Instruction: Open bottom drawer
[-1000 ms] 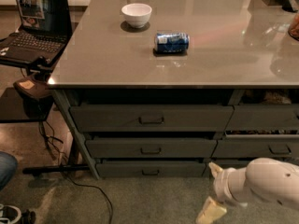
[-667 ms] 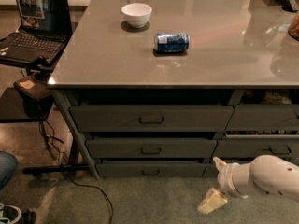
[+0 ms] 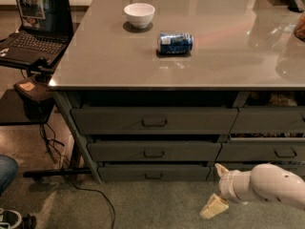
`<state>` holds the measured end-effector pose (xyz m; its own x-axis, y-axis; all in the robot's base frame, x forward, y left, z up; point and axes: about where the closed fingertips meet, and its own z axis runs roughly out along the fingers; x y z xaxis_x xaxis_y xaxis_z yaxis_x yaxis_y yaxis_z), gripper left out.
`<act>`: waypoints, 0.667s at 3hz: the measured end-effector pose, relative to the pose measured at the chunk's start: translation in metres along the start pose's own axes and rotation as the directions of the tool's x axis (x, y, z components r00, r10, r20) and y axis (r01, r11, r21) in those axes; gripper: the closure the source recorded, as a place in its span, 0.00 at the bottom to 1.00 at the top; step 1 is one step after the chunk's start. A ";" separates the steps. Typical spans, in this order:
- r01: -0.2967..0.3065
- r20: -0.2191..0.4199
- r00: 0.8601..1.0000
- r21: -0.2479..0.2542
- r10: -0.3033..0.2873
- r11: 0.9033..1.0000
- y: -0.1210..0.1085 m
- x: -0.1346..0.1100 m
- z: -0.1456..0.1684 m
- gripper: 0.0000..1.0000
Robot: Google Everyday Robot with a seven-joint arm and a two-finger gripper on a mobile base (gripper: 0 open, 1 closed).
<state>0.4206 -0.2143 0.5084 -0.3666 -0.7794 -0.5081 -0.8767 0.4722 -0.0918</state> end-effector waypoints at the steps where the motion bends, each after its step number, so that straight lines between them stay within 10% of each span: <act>1: -0.015 0.008 1.000 0.026 0.015 1.000 -0.020 0.022 0.042 0.00; 2: -0.039 0.012 0.999 0.071 0.038 0.997 -0.042 0.035 0.074 0.00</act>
Offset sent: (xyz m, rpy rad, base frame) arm 0.0768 -0.0302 -0.1084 -0.0192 -0.0783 -0.1210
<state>0.4672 -0.2314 0.4312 -0.3961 -0.7558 -0.5215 -0.8373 0.5304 -0.1328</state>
